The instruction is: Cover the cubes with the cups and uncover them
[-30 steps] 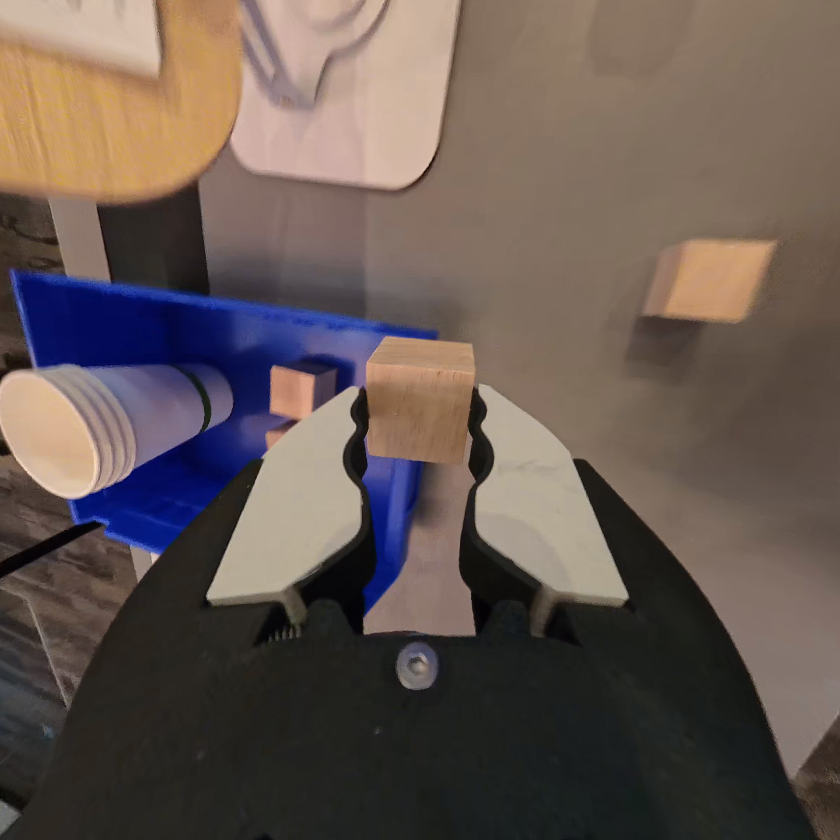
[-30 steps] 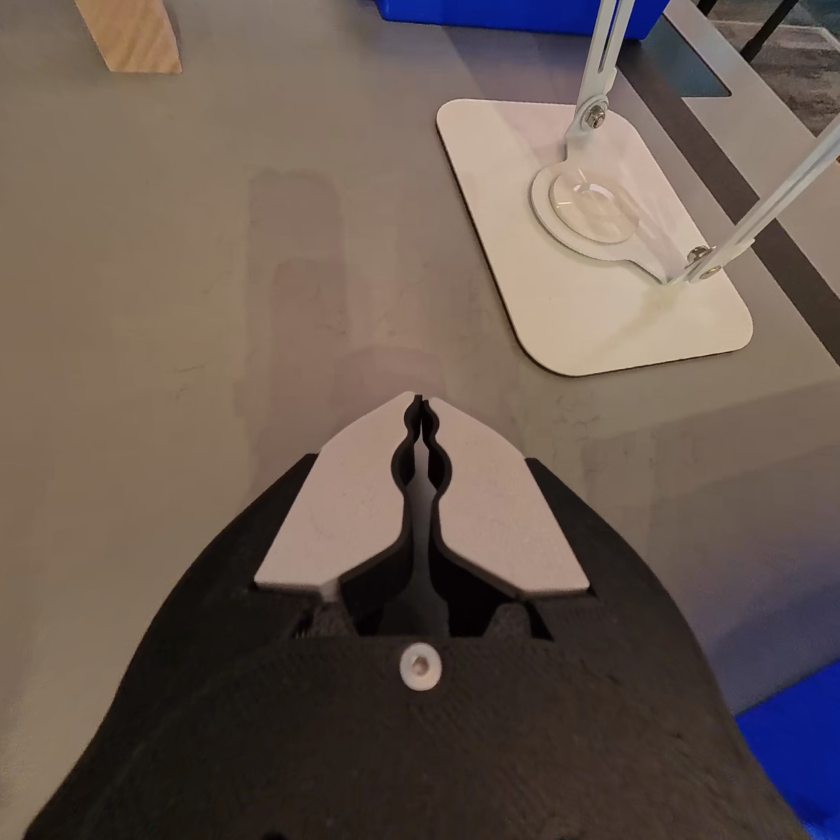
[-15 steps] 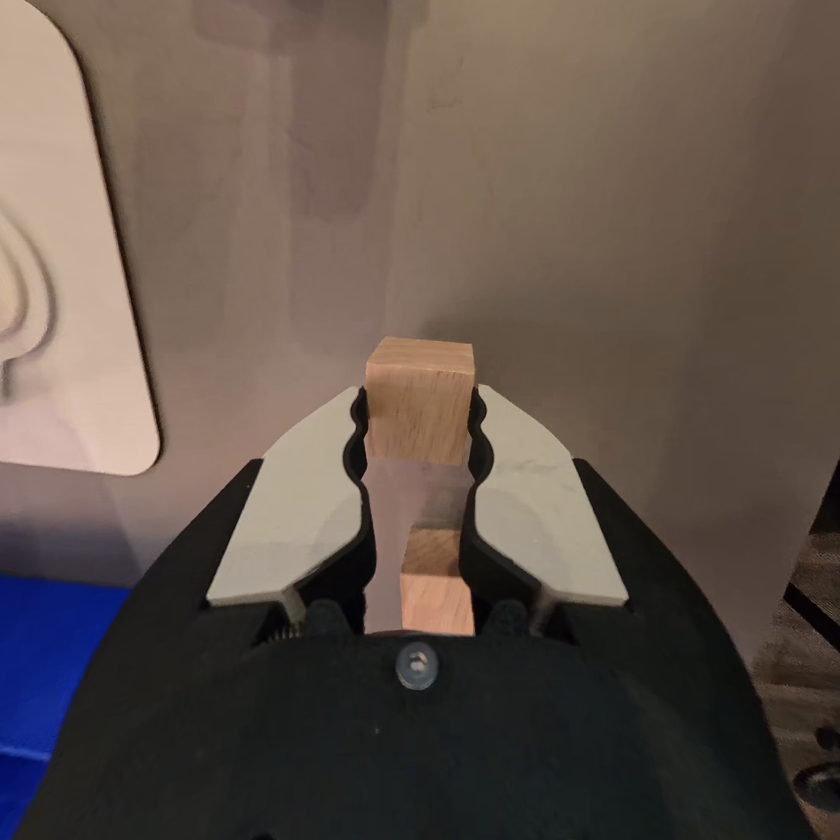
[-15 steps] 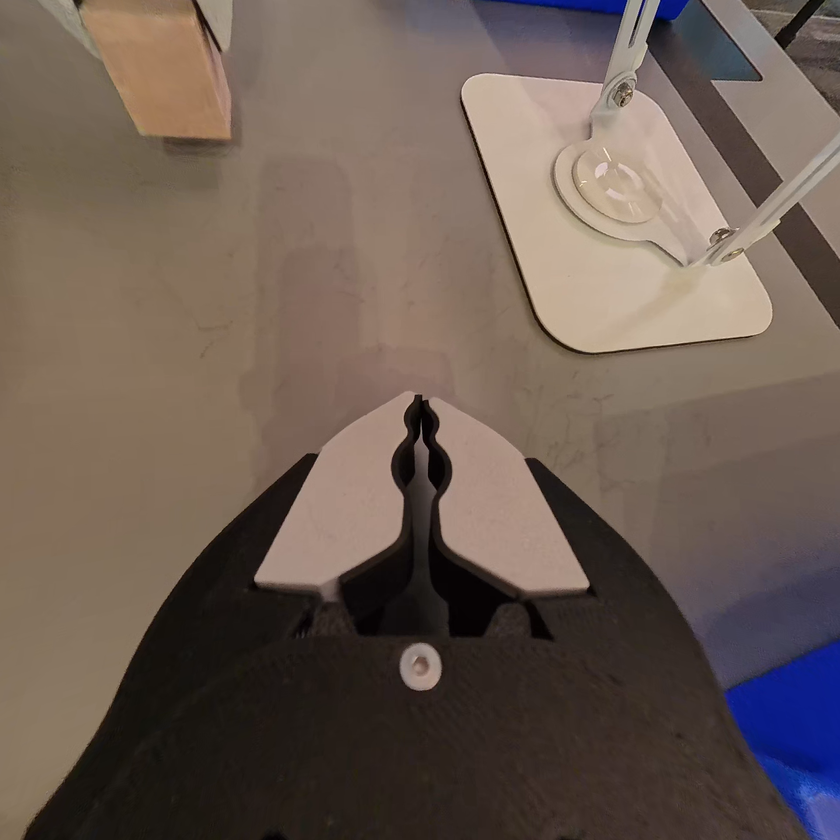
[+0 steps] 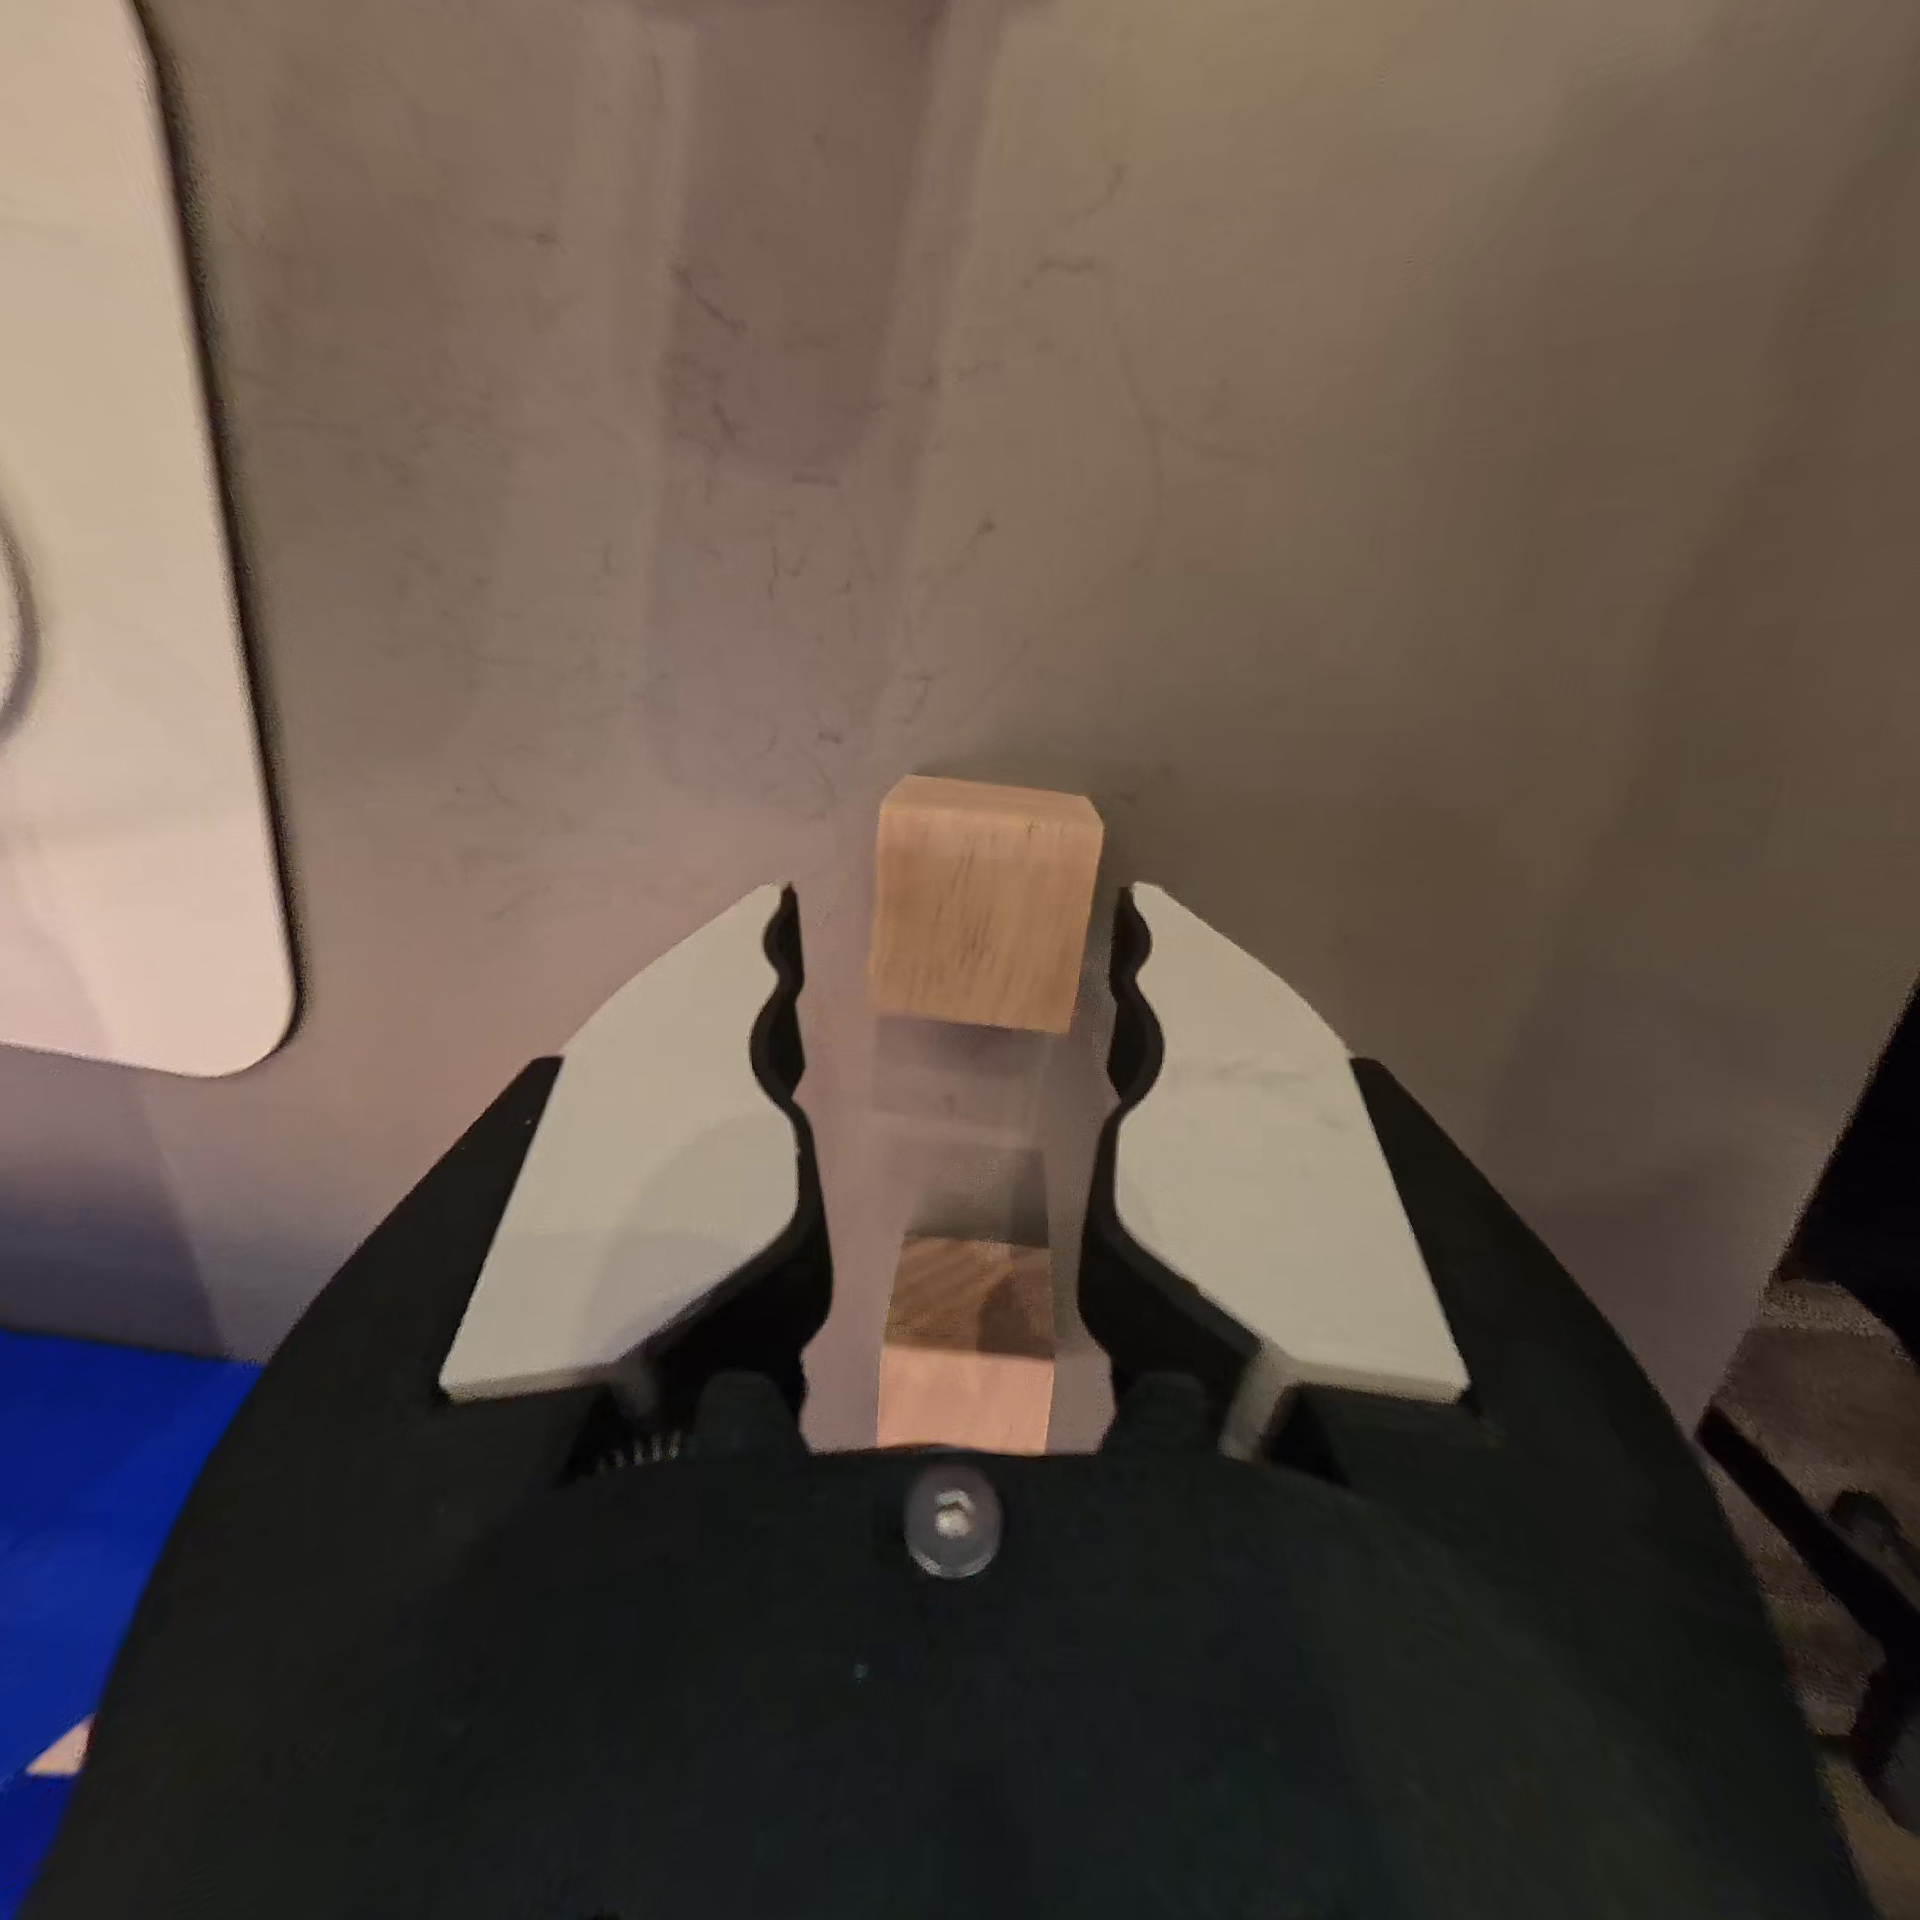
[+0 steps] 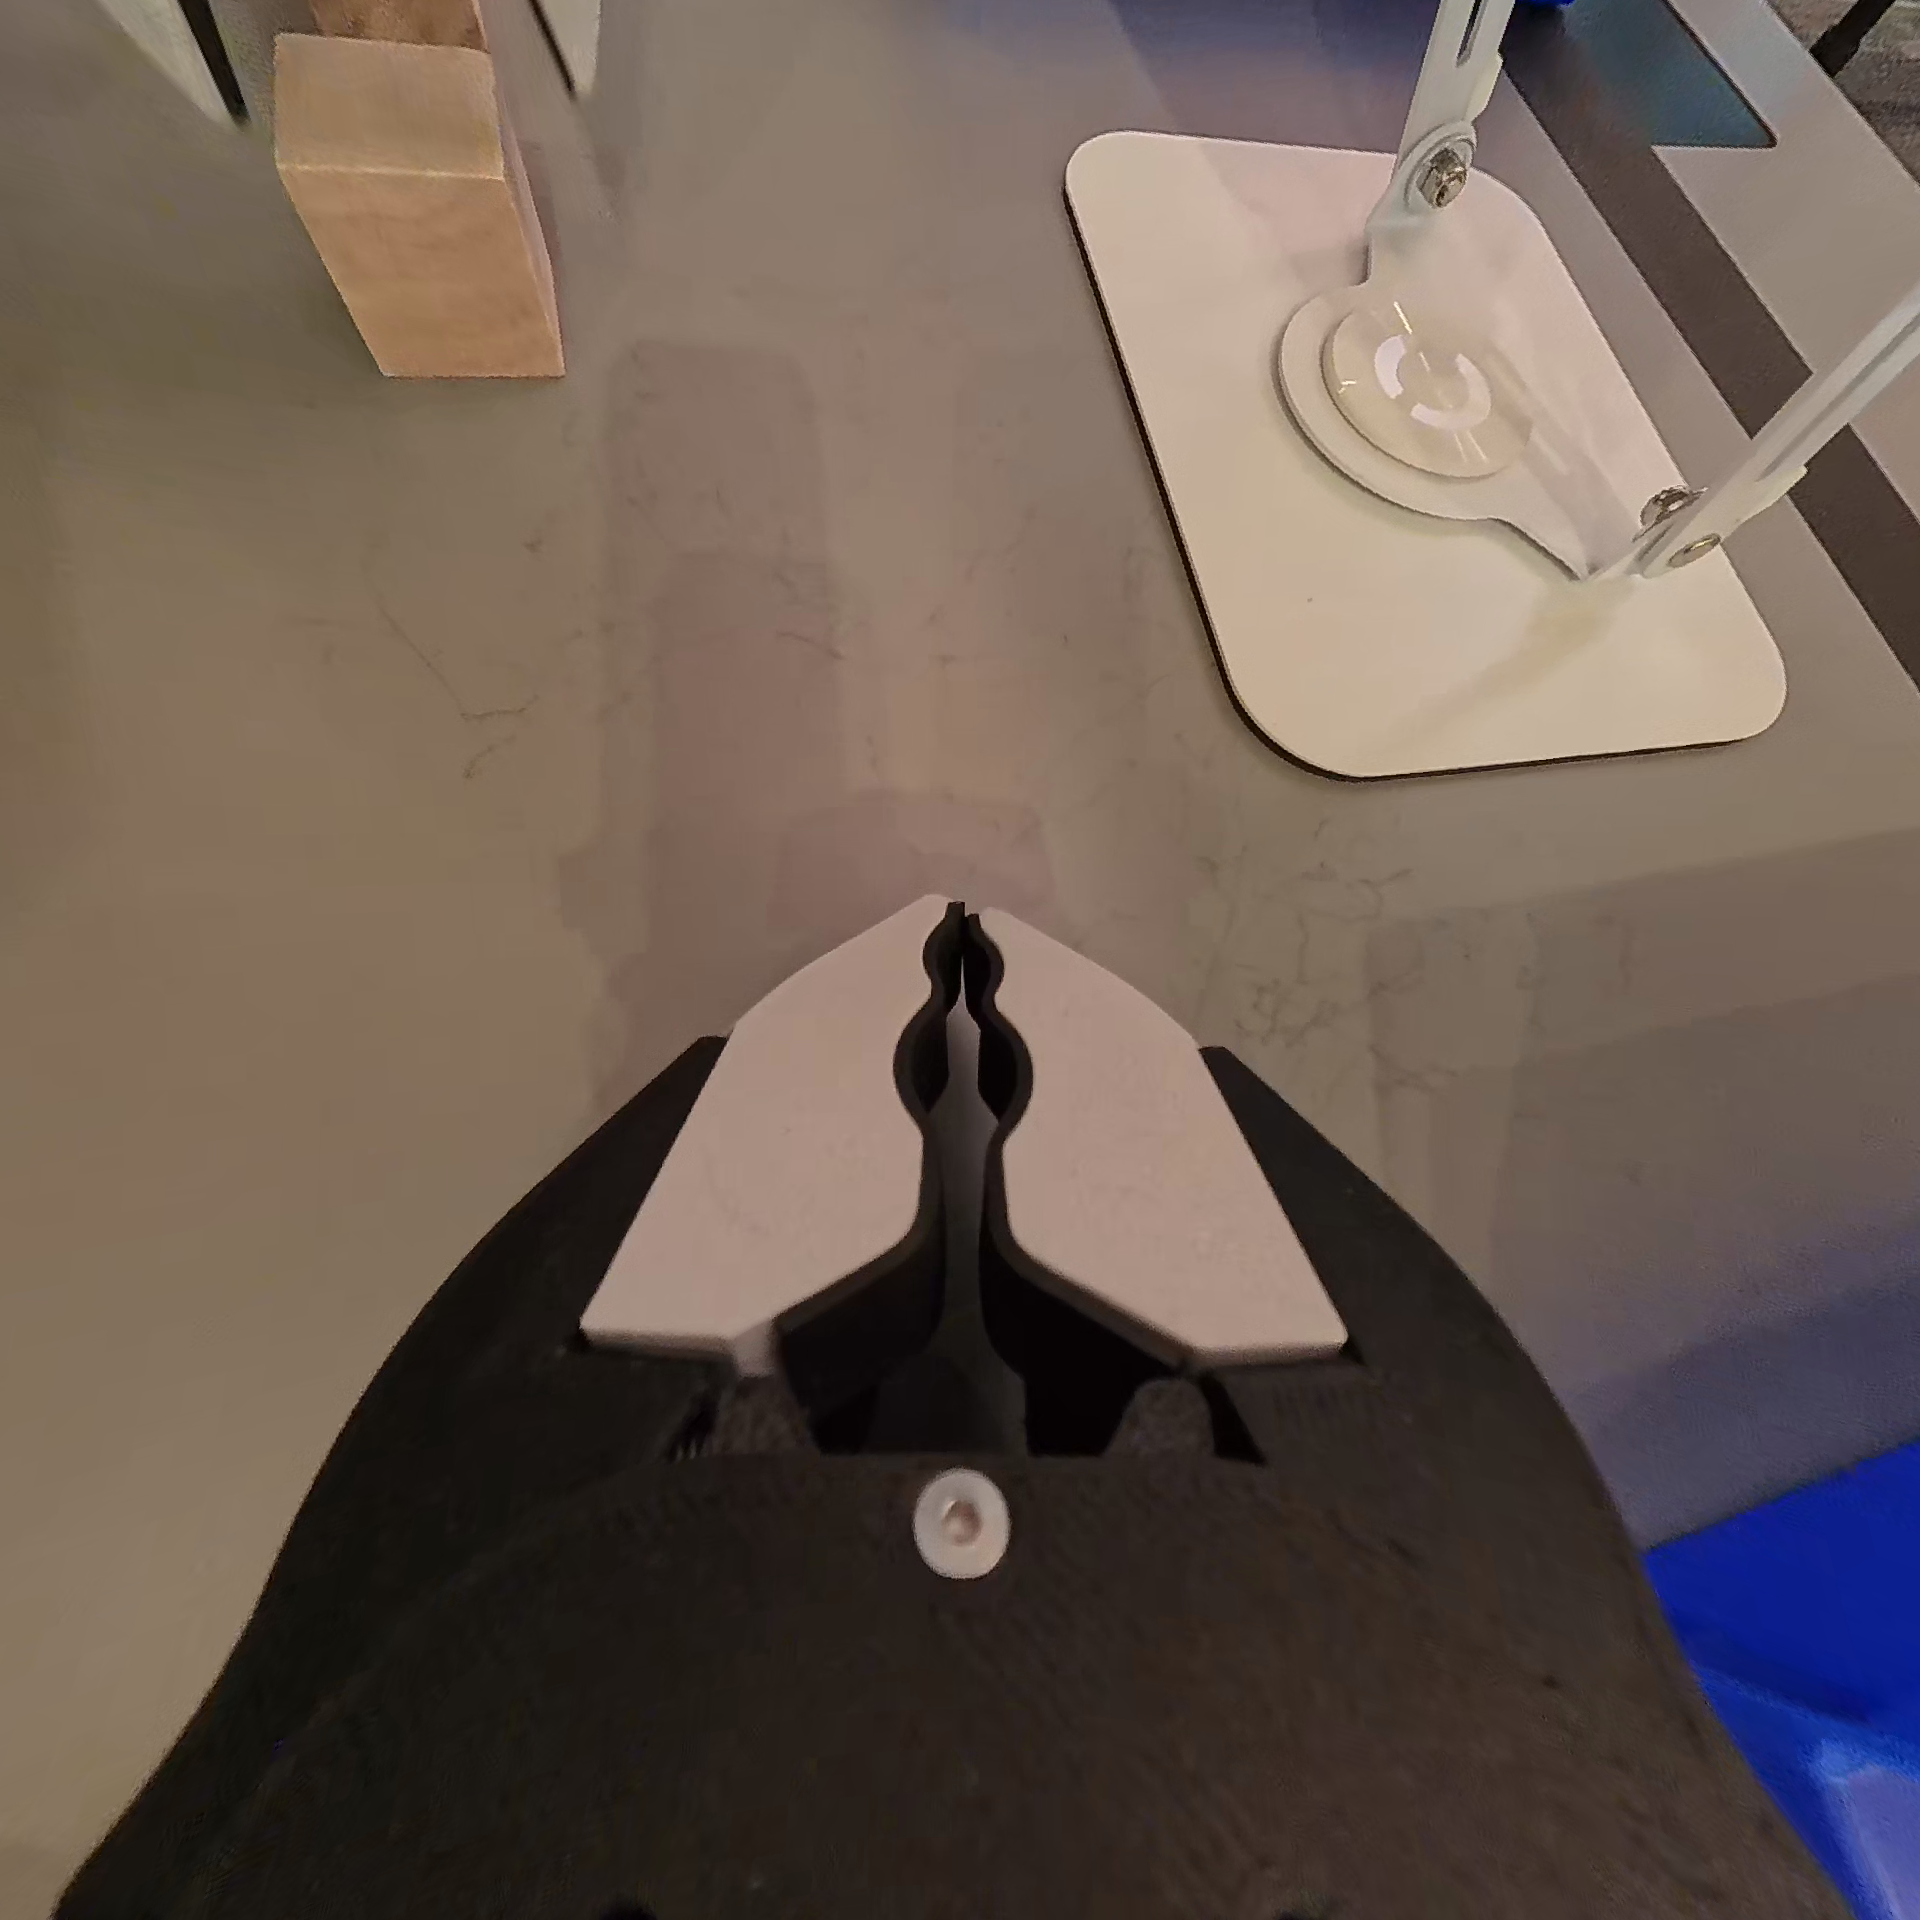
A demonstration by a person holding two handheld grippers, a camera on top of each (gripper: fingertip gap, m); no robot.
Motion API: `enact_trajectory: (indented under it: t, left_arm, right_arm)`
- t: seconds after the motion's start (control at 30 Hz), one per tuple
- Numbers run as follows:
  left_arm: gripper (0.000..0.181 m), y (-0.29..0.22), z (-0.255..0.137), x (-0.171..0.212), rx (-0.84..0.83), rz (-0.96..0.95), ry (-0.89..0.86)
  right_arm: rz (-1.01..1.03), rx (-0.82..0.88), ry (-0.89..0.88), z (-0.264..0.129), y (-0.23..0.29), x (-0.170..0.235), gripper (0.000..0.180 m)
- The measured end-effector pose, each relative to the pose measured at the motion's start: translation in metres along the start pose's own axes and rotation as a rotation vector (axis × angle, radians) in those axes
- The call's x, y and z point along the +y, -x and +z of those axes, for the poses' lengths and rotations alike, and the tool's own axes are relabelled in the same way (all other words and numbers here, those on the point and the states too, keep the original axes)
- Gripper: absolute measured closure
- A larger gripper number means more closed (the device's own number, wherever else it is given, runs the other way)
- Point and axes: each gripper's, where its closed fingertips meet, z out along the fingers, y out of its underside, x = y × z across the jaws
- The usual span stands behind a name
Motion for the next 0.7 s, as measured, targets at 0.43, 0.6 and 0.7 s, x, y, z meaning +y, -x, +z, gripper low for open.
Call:
enact_trajectory:
  t: [0.43, 0.6, 0.7]
  left_arm:
    - [0.126, 0.180, -0.134, 0.140, -0.422, -0.101, 0.065]
    - [0.130, 0.237, -0.123, 0.192, -0.439, -0.083, 0.132]
    - [0.128, 0.253, -0.105, 0.205, -0.370, -0.095, 0.132]
  right_arm:
    - [0.020, 0.019, -0.004, -0.004, -0.008, 0.003, 0.180]
    - [0.016, 0.036, -0.002, -0.005, -0.011, 0.005, 0.180]
    - [0.018, 0.039, -0.001, -0.005, -0.012, 0.005, 0.180]
